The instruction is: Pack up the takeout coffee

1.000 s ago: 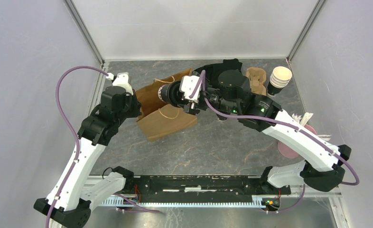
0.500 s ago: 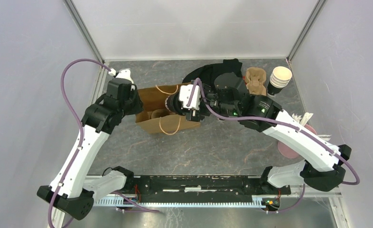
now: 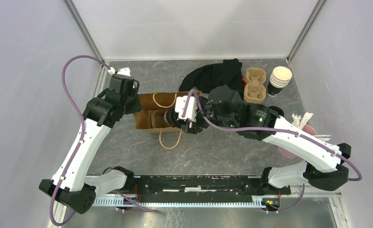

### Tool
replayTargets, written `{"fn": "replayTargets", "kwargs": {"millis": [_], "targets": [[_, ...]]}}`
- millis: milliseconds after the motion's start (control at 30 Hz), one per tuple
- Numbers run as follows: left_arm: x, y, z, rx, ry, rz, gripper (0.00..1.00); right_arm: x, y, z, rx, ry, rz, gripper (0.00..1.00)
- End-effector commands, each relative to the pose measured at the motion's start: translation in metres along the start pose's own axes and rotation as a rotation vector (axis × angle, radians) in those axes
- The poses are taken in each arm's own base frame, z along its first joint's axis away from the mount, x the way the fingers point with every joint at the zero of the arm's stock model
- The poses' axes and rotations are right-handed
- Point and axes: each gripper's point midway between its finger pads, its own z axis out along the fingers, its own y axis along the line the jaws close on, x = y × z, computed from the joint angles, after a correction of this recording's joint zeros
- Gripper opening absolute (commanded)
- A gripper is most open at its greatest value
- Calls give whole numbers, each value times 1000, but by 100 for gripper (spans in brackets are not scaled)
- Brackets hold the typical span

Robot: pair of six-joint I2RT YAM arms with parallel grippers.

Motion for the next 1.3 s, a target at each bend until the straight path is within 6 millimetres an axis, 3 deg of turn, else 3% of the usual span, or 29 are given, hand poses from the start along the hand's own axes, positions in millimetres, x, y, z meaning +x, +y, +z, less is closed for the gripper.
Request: {"fn": "replayTargets", "kwargs": {"millis": [0, 133, 367, 800, 1000, 1267], "targets": [[-9, 5, -7, -20, -47, -19, 19, -2, 3, -5, 79, 14, 21, 0], [-4, 6, -10, 25, -89, -10, 8, 7, 15, -2, 115, 81, -9, 0], [-7, -7, -28, 205, -256, 37, 8, 18, 31, 2, 201, 128, -82, 0], [37, -8, -34, 336, -257, 31, 6, 14, 40, 32, 242, 226, -215, 0], [39, -12, -40, 374, -261, 32, 6, 14, 40, 49, 257, 269, -226, 0], [51, -18, -38, 416, -220, -18, 6, 45, 51, 56, 264, 276, -269, 0]]}}
